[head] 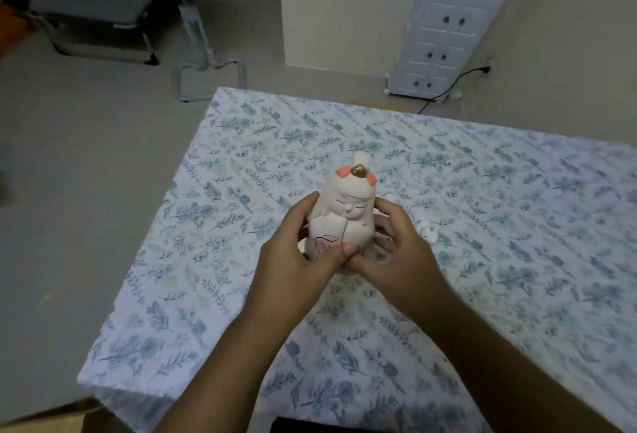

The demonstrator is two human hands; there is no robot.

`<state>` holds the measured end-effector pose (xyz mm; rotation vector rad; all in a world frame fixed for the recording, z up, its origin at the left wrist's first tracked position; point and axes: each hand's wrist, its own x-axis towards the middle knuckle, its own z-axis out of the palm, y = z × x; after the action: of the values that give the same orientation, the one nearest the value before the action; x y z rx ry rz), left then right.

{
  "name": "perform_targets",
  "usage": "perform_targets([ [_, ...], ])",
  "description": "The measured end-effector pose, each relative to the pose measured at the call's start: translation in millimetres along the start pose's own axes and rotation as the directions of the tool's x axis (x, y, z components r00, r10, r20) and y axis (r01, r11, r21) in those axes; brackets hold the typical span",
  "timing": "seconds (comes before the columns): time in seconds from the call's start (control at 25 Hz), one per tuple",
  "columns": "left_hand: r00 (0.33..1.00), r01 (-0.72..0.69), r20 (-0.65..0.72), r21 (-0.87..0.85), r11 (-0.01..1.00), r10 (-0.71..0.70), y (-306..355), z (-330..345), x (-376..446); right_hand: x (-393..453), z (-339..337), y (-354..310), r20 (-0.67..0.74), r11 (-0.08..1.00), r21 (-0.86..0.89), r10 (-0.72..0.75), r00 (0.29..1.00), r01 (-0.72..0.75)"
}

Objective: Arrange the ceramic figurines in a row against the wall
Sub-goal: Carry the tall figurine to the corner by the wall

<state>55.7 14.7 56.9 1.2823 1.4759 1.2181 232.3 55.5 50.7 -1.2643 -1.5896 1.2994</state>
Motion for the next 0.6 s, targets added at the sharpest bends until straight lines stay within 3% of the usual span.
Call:
perform_targets([
  [0.12,0.993,-0.041,0.114,-0.010,0.999,0.042,30,60,8,-19,-63,1,-0.118,0.999,0.027,-0.023,0.993,0.026],
  [0.36,0.941,-0.074,0.331,0.001,0.997,0.069,69,240,30,-59,-229,46,-0.310,0.997,0.078,0.001,0.951,0.024],
  [0.48,0.885,-0.070,0.460,-0.009,0.997,0.067,83,341,42,-79,-321,85,-0.353,0.996,0.086,0.044,0.934,-0.015],
  [0.6,0.780,-0.120,0.614,-0.046,0.992,0.122,87,447,61,-92,-406,135,-0.450,0.995,0.069,0.092,0.888,-0.068],
])
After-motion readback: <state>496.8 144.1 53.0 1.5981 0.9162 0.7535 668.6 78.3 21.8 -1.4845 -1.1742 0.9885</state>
